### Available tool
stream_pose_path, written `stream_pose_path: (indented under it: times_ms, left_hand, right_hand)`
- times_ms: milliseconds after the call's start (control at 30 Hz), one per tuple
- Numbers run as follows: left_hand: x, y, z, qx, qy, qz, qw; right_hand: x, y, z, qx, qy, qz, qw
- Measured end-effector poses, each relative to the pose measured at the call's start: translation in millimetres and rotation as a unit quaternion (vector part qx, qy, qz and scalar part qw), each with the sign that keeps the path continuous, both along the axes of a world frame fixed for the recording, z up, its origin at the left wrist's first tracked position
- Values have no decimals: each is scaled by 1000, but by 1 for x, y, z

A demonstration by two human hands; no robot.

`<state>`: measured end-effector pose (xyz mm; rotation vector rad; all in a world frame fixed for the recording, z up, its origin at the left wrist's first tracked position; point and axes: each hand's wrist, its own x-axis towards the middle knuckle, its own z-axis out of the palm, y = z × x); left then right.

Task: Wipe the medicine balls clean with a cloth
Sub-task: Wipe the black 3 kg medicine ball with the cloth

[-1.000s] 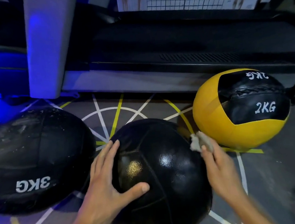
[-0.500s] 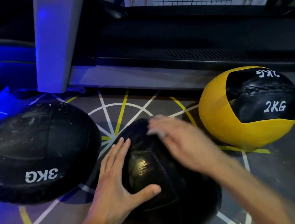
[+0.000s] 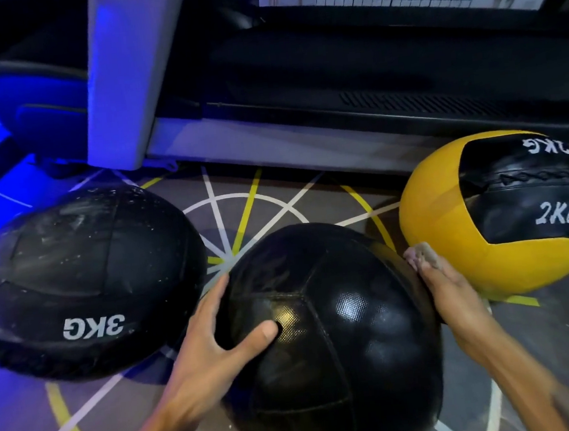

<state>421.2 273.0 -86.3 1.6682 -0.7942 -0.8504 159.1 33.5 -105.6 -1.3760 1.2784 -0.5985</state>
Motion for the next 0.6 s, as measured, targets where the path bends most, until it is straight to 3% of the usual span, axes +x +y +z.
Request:
stream_pose_path:
  times_ms: [133, 333, 500, 600]
  left_hand:
    - [0, 5, 4, -18, -14, 3, 1000]
    - [13, -2, 26, -58, -128, -10, 990]
    - [14, -12, 13, -26, -174, -29, 984]
    - [14, -11, 5, -28, -176, -44, 983]
  right_hand:
    - [10, 14, 7, -22, -40, -44, 998]
    - [22, 19, 26, -96, -131, -76, 984]
    - [26, 26, -2, -61, -42, -48, 996]
    - [30, 24, 1, -99, 8, -69, 993]
